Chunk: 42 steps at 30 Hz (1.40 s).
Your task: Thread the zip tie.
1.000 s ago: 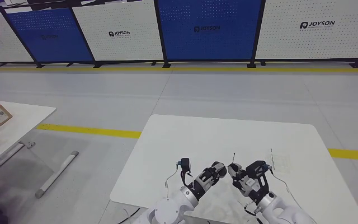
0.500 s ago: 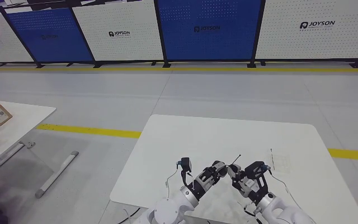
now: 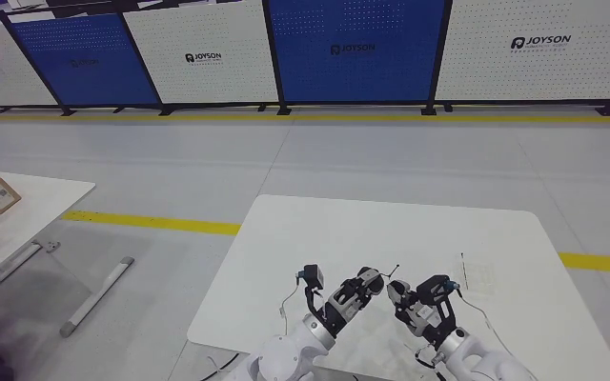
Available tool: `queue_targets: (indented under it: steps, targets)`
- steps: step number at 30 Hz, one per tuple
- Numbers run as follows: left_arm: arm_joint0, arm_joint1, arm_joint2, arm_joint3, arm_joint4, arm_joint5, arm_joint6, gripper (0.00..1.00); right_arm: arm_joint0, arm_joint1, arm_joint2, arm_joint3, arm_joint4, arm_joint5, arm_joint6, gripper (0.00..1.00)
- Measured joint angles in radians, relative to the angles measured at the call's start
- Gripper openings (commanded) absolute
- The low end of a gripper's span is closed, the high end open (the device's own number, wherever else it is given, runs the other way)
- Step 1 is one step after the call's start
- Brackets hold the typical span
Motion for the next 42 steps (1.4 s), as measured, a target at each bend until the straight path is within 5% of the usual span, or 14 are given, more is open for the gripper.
queue_targets:
  steps: [22,23,24,33,42]
  targets:
    - [0.031,0.006,-0.040,-0.025,-0.042,-0.039,-0.025,0.00,0.017,0.006,-0.018,0.032,0.008,0.000,-0.010,0.00]
    - [0.031,0.006,-0.040,-0.024,-0.040,-0.037,-0.024,0.00,0.016,0.006,-0.019,0.030,0.013,0.000,-0.014,0.44]
    - [0.031,0.006,-0.040,-0.023,-0.037,-0.032,-0.023,0.00,0.015,0.006,-0.019,0.029,0.019,0.000,-0.020,1.00]
    - [-0.010,-0.002,-0.038,0.022,-0.051,0.018,0.034,0.00,-0.036,0.025,0.037,-0.009,0.090,0.000,-0.137,1.00]
    - [-0.006,-0.002,-0.080,0.072,-0.056,0.012,0.089,0.00,-0.208,0.075,0.209,-0.123,0.277,0.000,-0.310,1.00]
